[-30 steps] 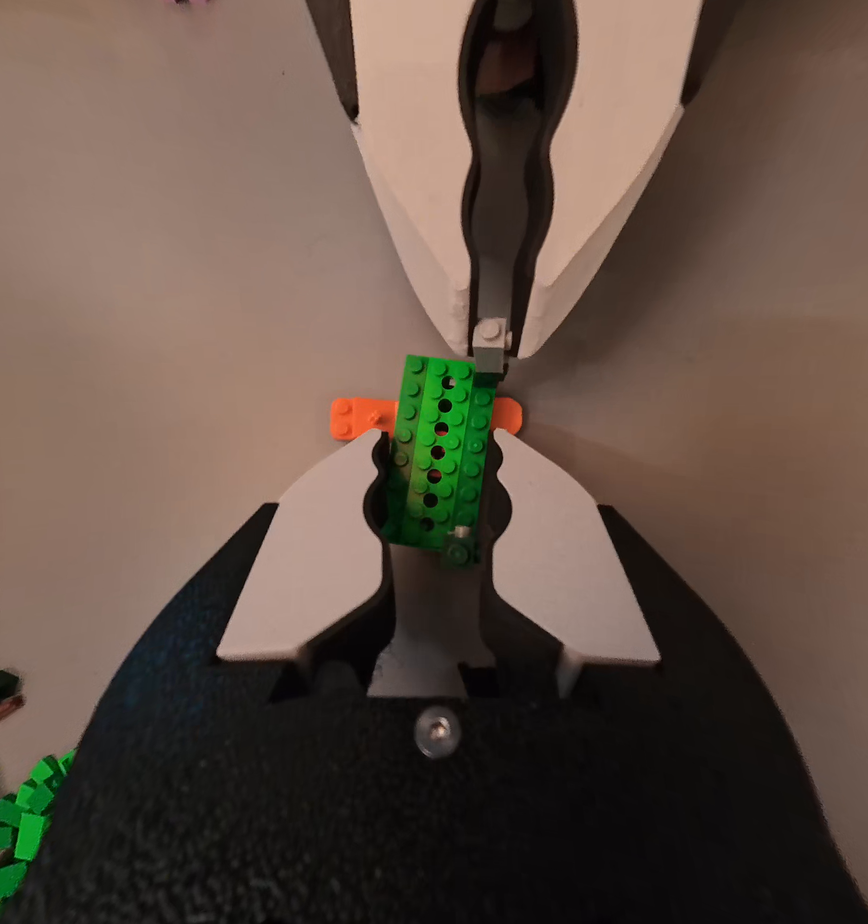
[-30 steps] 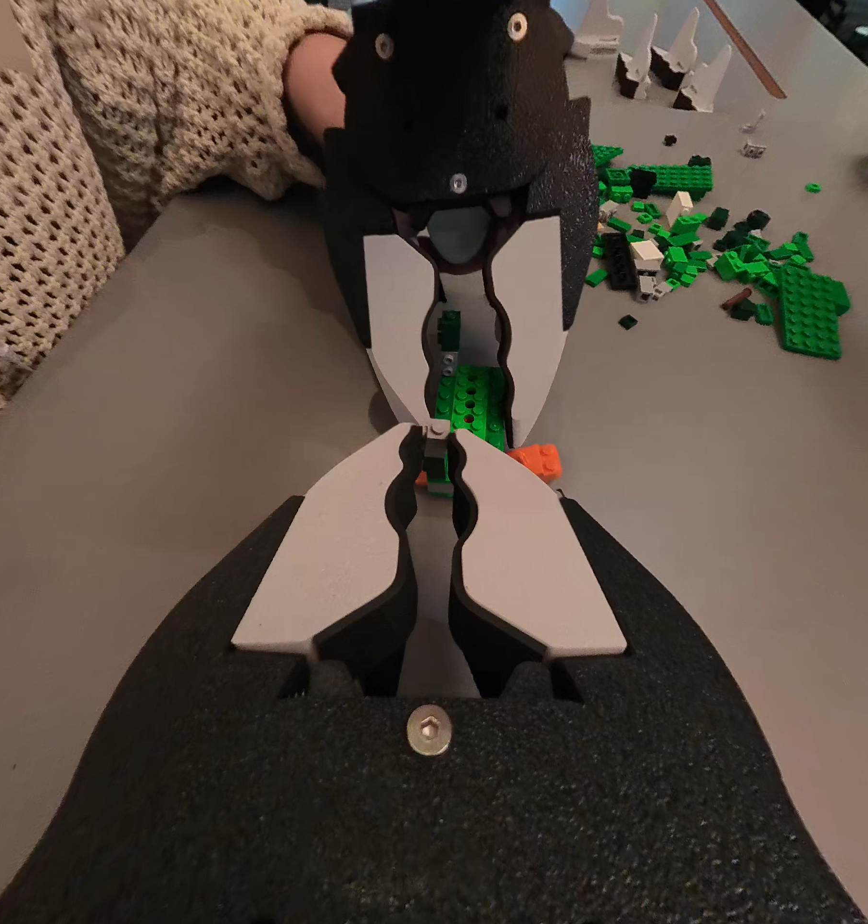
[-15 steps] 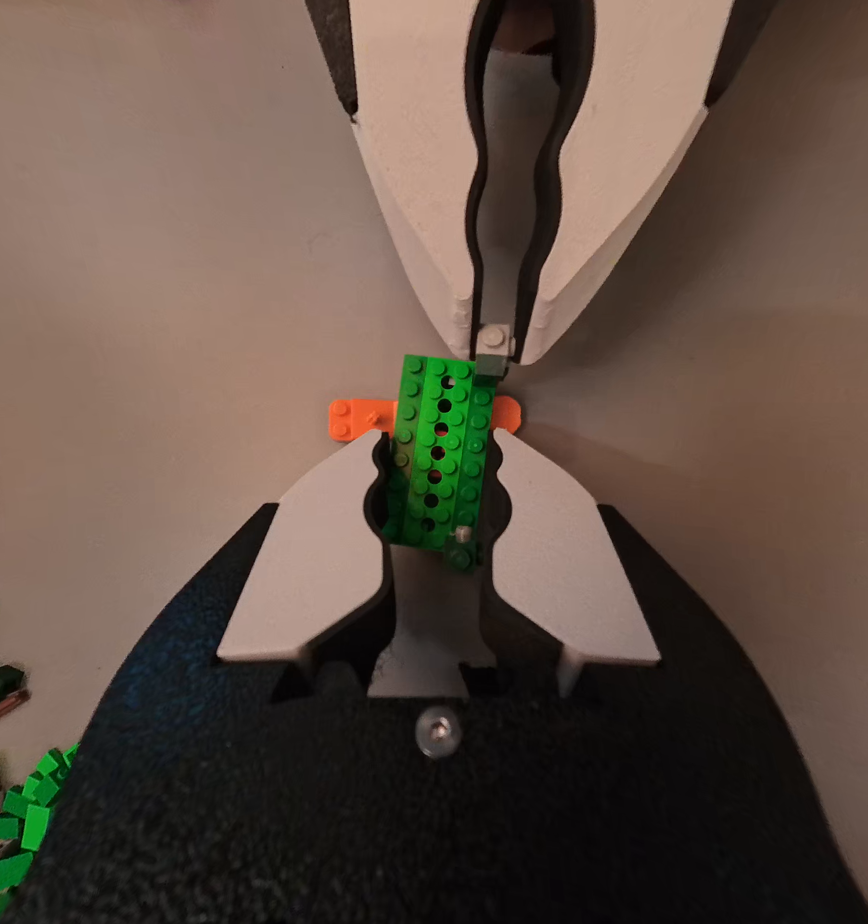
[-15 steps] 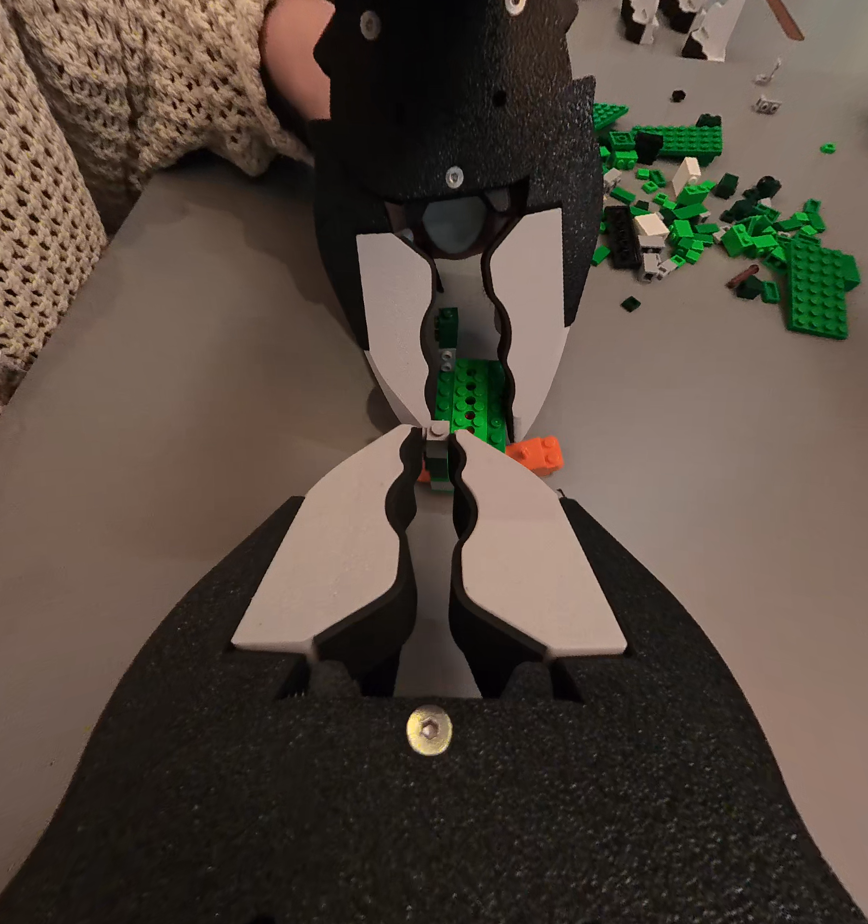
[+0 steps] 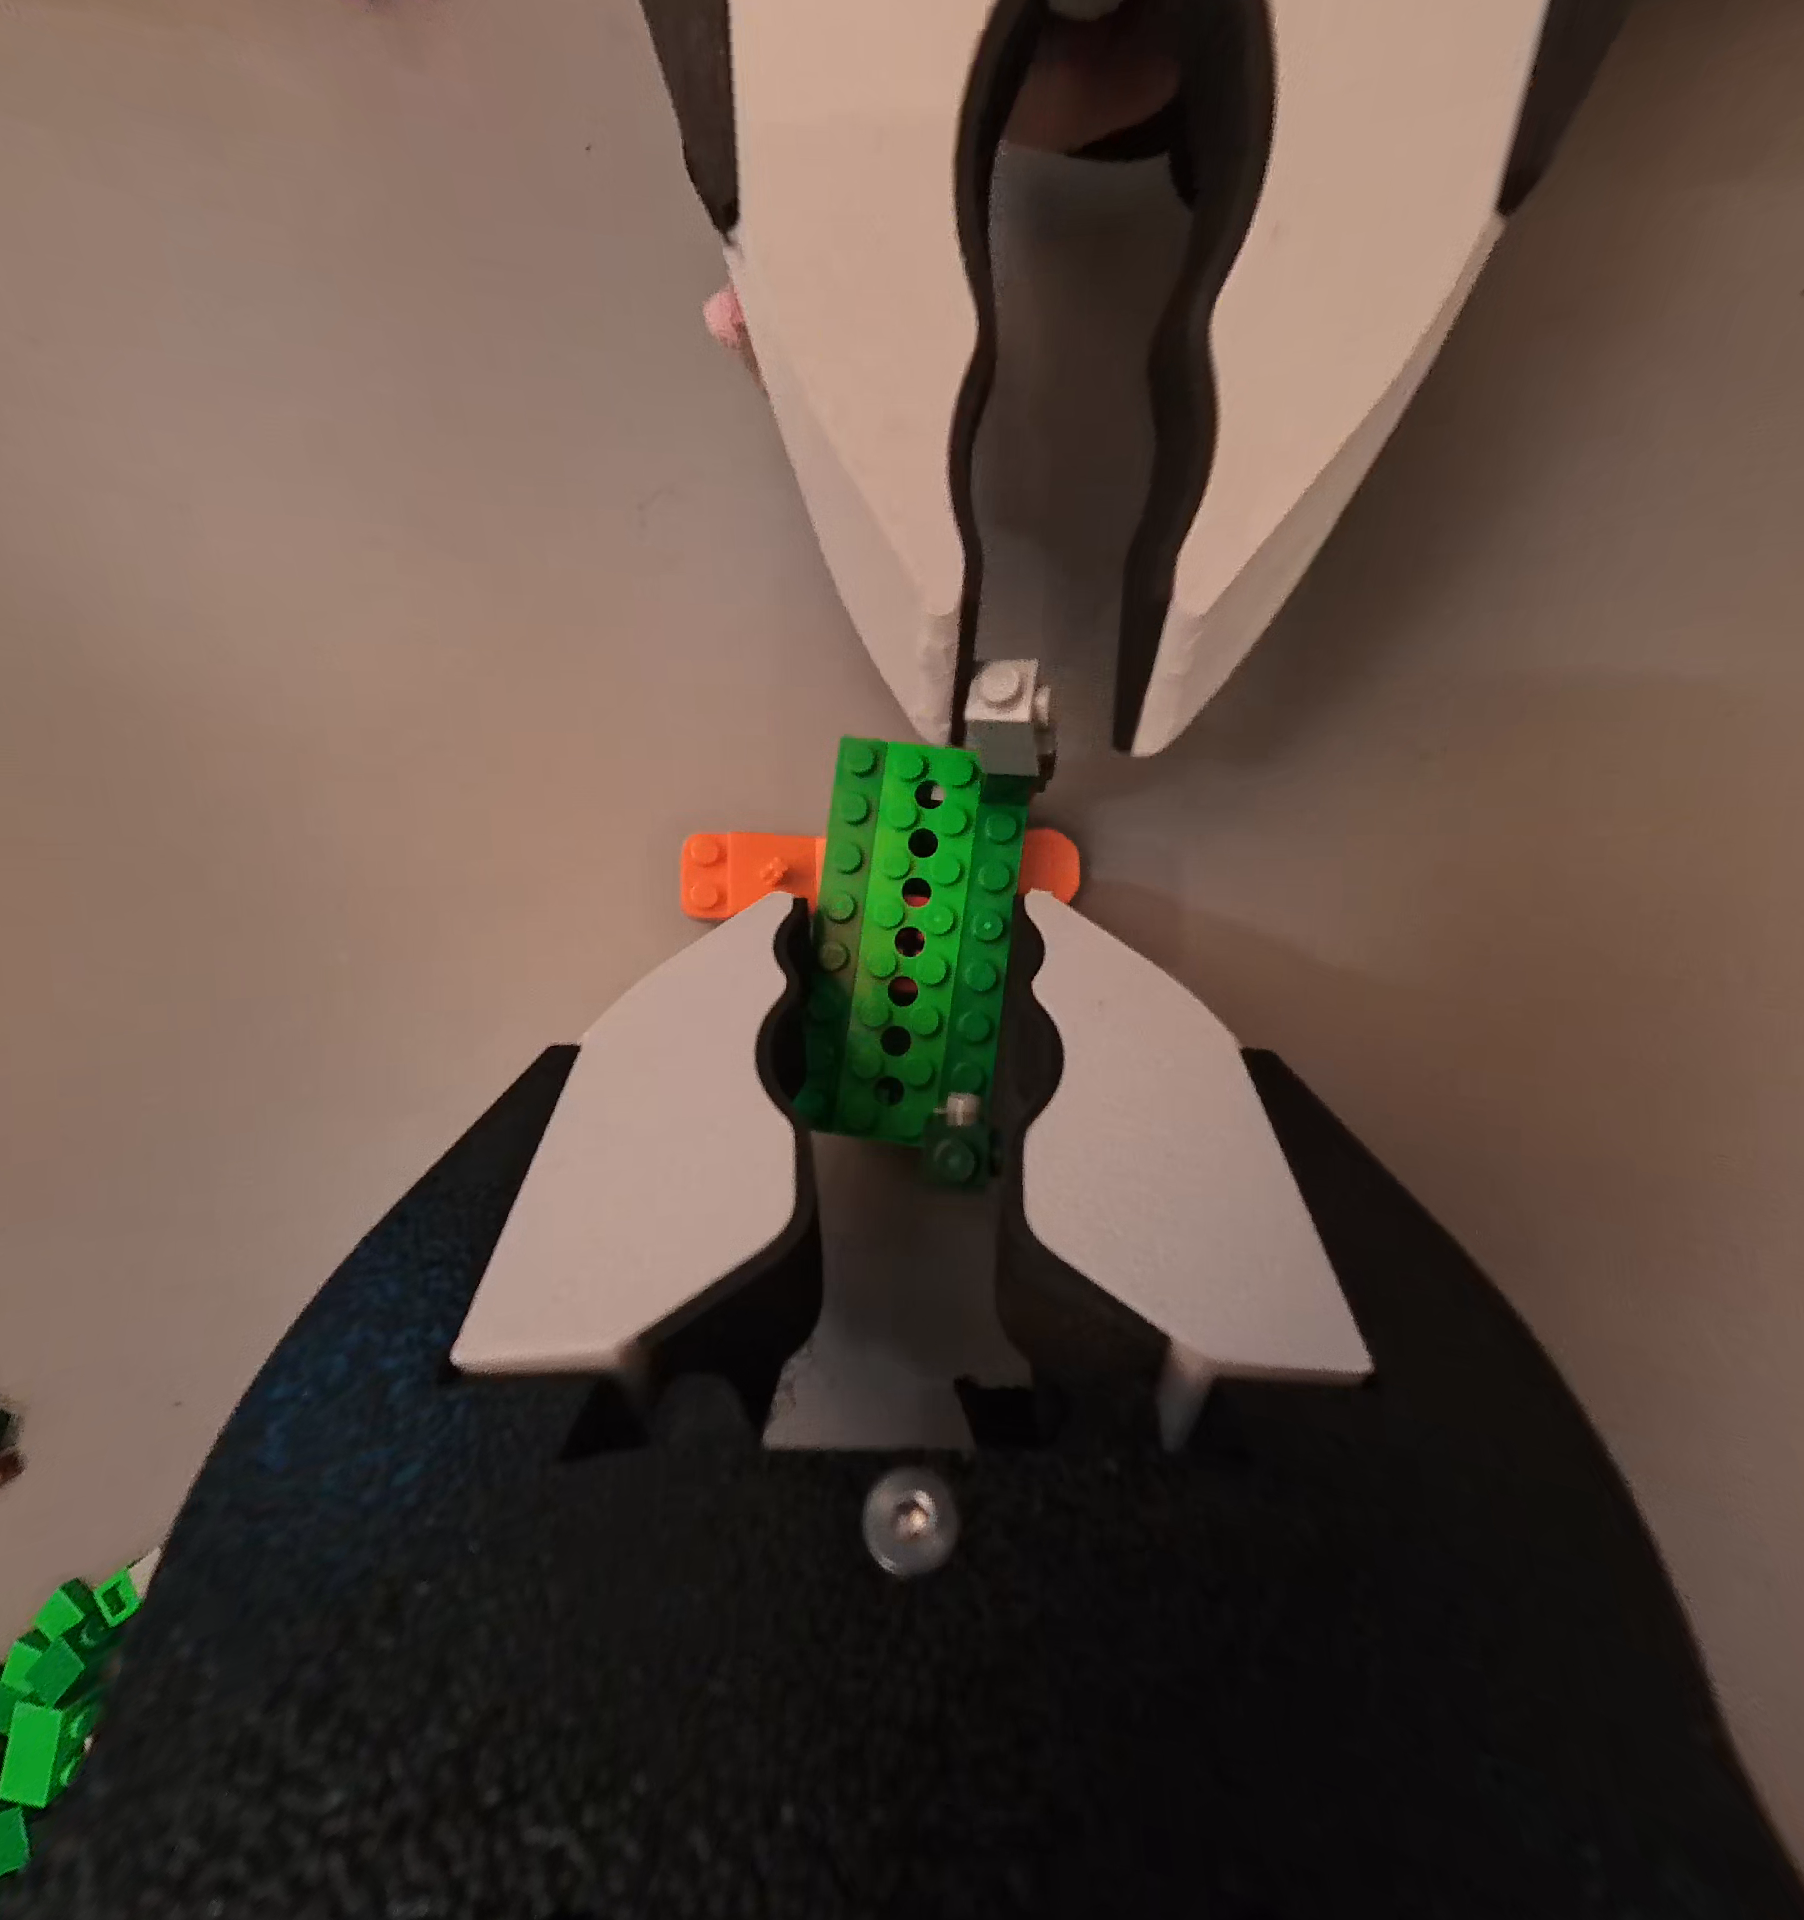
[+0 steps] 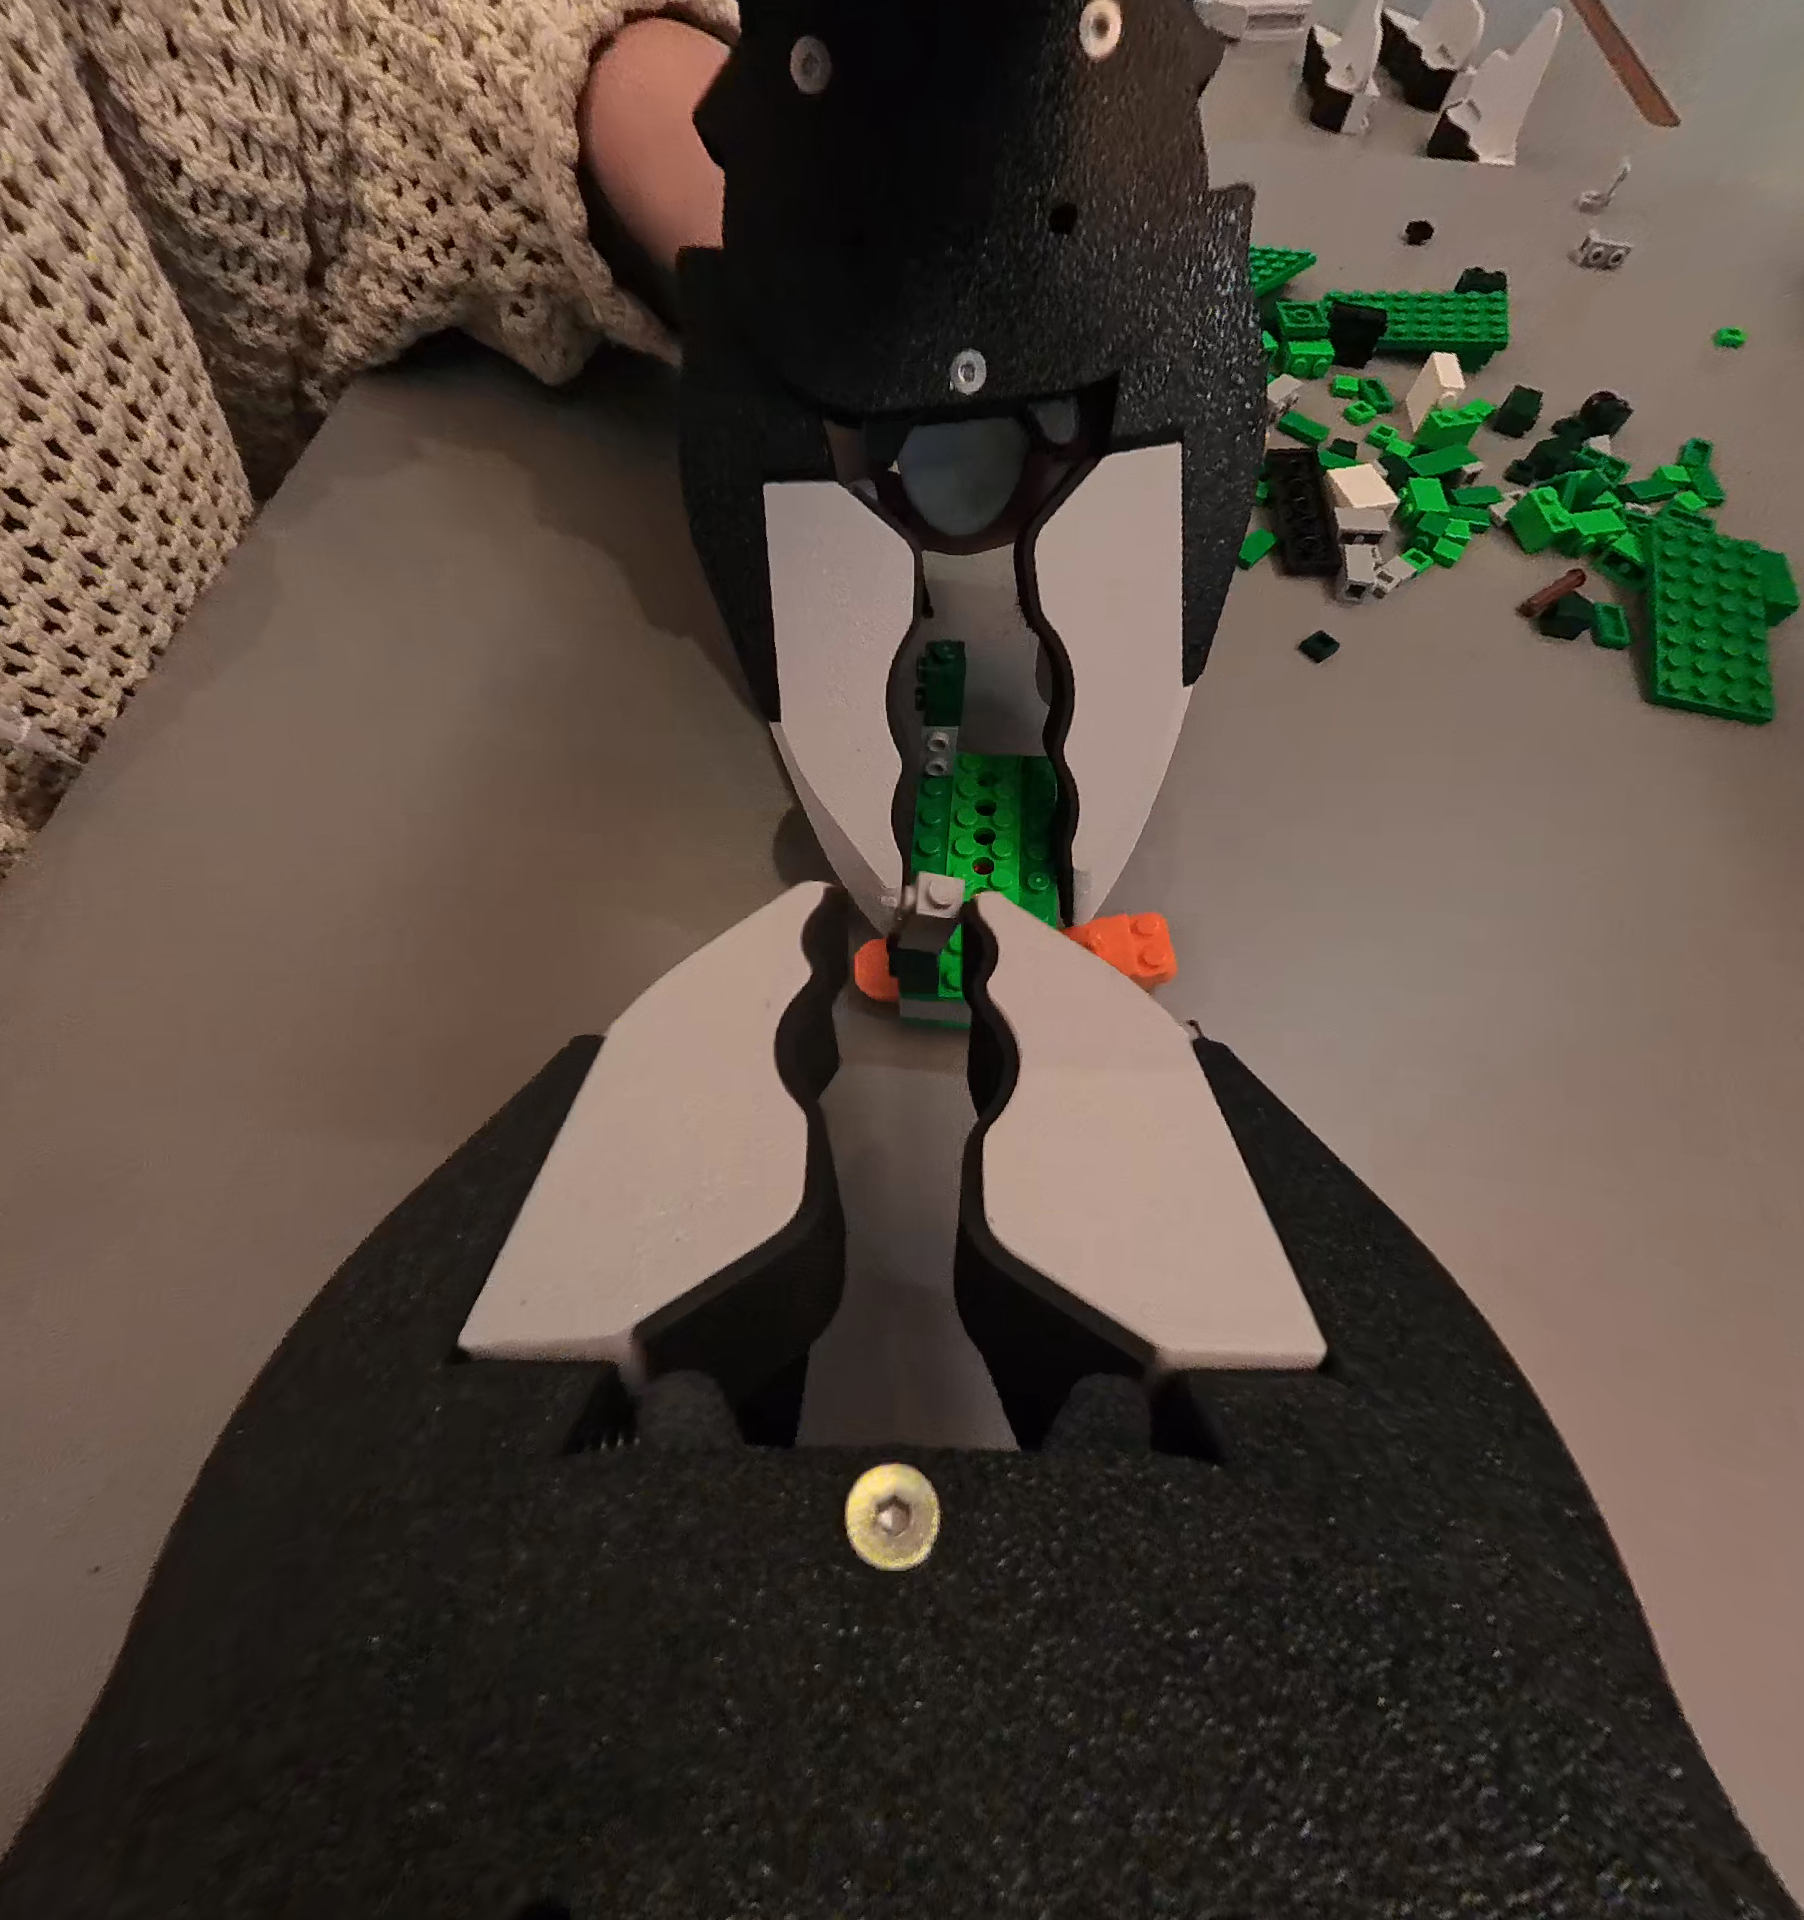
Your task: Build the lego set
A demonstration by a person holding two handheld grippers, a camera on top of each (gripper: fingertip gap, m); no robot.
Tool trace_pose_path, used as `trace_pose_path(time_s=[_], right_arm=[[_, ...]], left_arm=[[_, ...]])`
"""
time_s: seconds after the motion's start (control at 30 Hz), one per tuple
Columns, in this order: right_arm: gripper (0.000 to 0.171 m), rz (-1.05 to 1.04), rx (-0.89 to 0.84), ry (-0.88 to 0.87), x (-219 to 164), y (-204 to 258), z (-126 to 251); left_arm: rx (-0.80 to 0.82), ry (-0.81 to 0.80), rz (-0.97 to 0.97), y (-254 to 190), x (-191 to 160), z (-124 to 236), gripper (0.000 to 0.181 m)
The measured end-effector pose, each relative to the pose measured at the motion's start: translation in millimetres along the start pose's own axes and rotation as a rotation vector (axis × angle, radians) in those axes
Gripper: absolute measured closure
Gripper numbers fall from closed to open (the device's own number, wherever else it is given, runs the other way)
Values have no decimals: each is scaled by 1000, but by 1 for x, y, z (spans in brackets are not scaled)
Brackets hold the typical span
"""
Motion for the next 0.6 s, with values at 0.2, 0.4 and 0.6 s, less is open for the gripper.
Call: trace_pose_path(time_s=[0.2,0.4,0.6], right_arm=[[143,52,-18,1,0,-1,6],[148,81,-19,11,-1,1,5],[157,88,-30,22,-2,0,1]], left_arm=[[-16,-10,20,1,1,0,145],[-13,-7,16,1,1,-1,145],[-8,-3,7,1,1,-1,145]])
Point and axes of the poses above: each gripper's, where its closed fingertips meet, z back along the fingers, x out of its top, y = z × x across the jaws, the point moved 5 cm from there along z, back along the fingers, and after that the axes turned 8 degrees about x, right-handed, at the moved point
